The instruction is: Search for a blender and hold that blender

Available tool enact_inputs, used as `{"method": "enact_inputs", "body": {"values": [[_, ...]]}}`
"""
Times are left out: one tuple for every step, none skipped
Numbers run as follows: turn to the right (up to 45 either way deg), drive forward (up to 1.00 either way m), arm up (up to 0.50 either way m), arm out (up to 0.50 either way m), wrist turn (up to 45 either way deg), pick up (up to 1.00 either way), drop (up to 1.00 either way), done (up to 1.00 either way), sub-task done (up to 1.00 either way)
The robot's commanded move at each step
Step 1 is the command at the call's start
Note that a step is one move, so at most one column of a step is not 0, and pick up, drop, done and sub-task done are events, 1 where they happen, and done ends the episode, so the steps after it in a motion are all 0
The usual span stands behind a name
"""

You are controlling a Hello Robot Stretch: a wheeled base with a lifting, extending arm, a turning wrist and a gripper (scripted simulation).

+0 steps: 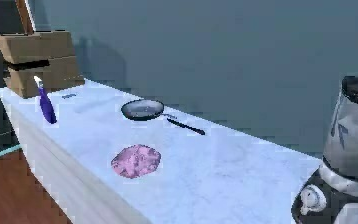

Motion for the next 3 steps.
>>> {"method": "enact_inputs", "body": {"values": [[-39.0, 0.0, 0.0, 0.0, 0.0, 0.0, 0.0, 0.0, 0.0], [0.0, 0.0, 0.5, 0.0, 0.0, 0.0, 0.0, 0.0, 0.0], [0.0, 0.0, 0.38, 0.0, 0.0, 0.0, 0.0, 0.0, 0.0]]}}
